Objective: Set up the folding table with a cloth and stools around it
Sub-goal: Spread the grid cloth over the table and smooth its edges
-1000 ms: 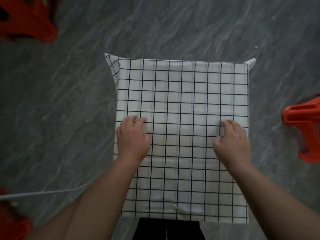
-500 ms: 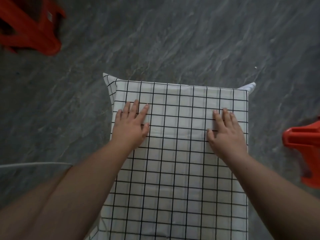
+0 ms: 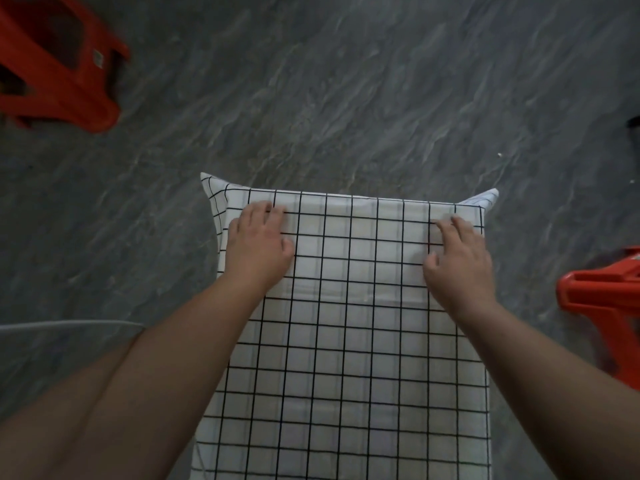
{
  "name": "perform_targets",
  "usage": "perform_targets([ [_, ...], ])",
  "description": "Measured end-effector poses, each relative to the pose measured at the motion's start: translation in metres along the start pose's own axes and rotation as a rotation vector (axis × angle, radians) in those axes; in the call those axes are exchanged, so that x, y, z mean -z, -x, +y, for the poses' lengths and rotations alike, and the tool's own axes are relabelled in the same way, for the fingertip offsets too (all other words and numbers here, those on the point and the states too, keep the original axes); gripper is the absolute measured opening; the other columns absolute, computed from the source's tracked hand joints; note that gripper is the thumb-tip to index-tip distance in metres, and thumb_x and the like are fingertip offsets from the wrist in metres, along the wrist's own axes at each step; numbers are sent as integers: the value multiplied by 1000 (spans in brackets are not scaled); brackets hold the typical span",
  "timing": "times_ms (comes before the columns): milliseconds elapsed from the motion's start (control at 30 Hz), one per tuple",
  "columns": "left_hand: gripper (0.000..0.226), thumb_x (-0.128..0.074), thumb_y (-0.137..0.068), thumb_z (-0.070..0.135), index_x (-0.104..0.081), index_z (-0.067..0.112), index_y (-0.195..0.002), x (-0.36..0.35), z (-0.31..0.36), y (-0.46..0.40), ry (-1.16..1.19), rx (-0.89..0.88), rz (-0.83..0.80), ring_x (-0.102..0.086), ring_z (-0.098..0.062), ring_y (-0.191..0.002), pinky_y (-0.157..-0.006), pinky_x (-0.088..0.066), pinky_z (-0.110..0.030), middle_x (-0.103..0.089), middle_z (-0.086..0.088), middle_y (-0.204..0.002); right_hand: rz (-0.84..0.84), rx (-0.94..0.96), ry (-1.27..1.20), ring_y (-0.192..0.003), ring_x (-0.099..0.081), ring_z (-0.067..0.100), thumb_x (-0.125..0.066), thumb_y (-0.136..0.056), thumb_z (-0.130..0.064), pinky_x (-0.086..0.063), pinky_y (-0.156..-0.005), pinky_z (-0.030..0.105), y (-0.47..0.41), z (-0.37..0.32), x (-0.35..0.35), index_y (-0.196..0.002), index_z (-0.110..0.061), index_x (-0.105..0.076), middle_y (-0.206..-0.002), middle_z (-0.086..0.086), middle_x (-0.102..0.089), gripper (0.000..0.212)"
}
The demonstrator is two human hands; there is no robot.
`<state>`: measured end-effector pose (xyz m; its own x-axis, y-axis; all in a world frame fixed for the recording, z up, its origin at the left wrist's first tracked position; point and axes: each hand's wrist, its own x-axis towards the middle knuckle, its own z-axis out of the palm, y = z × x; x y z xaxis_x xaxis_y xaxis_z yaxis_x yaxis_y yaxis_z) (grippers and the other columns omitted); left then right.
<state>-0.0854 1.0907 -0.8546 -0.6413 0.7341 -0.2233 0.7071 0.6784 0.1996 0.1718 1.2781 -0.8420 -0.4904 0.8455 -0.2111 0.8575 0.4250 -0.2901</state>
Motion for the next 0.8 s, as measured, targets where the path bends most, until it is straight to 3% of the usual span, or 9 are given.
perform_targets([
  [100, 66, -35, -97, 45, -10, 32, -156, -3, -6, -13, -31, -14, -122, 3, -25, -151, -122, -5, -47, -1, -5, -165, -113, 59, 80, -152, -8, 26, -46, -95, -27, -7, -124, 40, -19, 0, -1, -157, -22, -23, -166, 7, -15, 66],
  [267, 65, -24, -99, 52, 2, 36, -156, -8, -21, -19, -87, -52, -210, 11, -24, -151, -122, 1, -46, 10, -1, -165, -188, 34, 173, -153, -2, 23, -39, -99, -38, -3, -122, 38, -24, 8, -9, -159, -26, -12, -168, 4, -4, 67],
  [567, 69, -31, -97, 55, 7, 44, -153, -9, -31, -25, -57, -55, -276, 17, -20, -150, -120, 6, -45, 16, 4, -164, -204, -27, 98, -152, -6, 18, -49, -93, -40, -5, -123, 36, -31, 13, -10, -156, -35, -19, -167, -4, -9, 70],
  [800, 73, -44, -95, 52, -4, 41, -155, 4, -18, -27, -87, -13, -245, 5, -24, -151, -121, -5, -47, 4, 0, -166, -204, -44, 67, -151, -8, 24, -58, -85, -26, -10, -123, 40, -37, -1, -3, -153, -28, -26, -165, 4, -14, 75],
])
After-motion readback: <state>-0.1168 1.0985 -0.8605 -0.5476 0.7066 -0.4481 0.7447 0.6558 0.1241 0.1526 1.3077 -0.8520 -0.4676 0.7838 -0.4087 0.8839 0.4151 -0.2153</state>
